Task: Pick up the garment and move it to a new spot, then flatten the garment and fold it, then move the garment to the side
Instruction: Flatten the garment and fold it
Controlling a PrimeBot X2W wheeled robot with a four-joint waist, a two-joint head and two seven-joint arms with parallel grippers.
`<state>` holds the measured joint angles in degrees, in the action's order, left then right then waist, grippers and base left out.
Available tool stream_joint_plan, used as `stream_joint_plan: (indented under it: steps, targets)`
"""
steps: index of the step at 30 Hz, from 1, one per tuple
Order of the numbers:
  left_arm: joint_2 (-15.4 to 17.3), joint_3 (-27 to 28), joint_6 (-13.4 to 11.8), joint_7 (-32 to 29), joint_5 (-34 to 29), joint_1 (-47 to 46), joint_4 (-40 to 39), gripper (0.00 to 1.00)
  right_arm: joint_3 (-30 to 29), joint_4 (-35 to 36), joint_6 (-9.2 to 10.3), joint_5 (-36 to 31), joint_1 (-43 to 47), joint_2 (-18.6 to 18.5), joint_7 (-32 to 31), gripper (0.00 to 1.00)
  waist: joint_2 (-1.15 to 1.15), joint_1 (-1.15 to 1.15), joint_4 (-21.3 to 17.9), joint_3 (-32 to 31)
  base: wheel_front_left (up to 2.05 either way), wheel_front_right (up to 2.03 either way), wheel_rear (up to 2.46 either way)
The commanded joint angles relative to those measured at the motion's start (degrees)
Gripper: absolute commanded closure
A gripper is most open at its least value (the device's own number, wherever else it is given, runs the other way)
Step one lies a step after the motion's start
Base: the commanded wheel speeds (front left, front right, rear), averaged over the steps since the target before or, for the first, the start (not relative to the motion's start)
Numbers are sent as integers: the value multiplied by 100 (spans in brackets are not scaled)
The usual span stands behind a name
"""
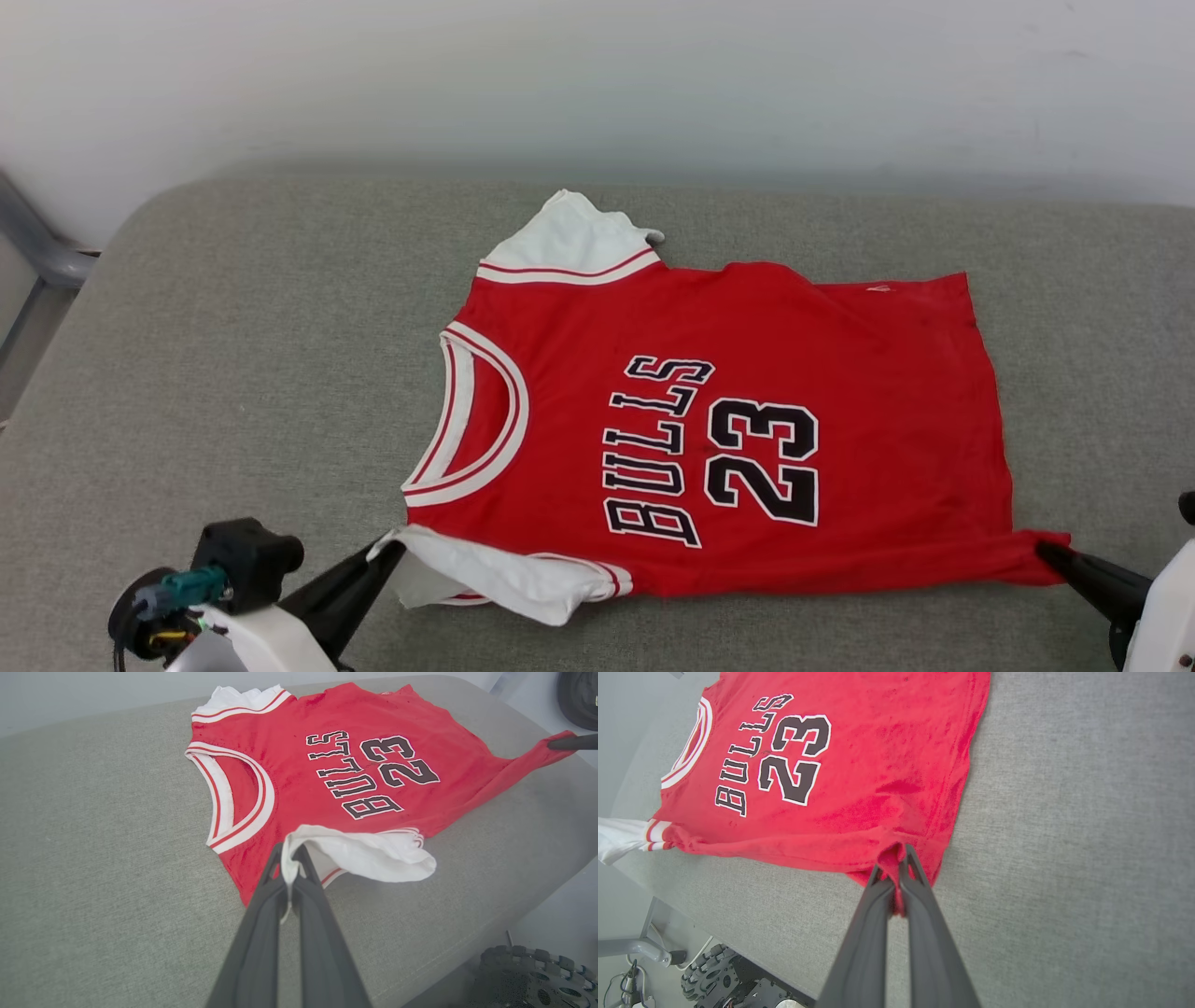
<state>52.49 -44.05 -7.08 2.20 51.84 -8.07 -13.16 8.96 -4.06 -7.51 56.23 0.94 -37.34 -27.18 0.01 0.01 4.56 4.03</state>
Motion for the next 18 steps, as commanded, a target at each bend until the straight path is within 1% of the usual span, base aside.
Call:
stream_joint_plan:
  steps: [1, 4, 8, 18]
  targets:
    - [-29, 51, 34, -13, -27, -149, 39, 100, -47, 36, 5, -61, -144, 57, -35, 100, -1, -1, -31, 105, 0, 0, 0]
    - [-62, 120, 135, -72, -90, -452, 192, 100, -116, 13, 5, -208, -349, 149, -120, 100, -1, -1, -68, 250, 0, 0, 0]
    - [-188, 168, 241, -194, -118, -858, 448, 100, -167, -76, 5, -416, -664, 295, -202, 100, -1, -1, -117, 461, 0, 0, 0]
    - [-591, 138, 567, -512, -236, -1854, 1422, 100, -48, -495, 5, -814, -1277, 514, -304, 100, -1, -1, -208, 881, 0, 0, 0]
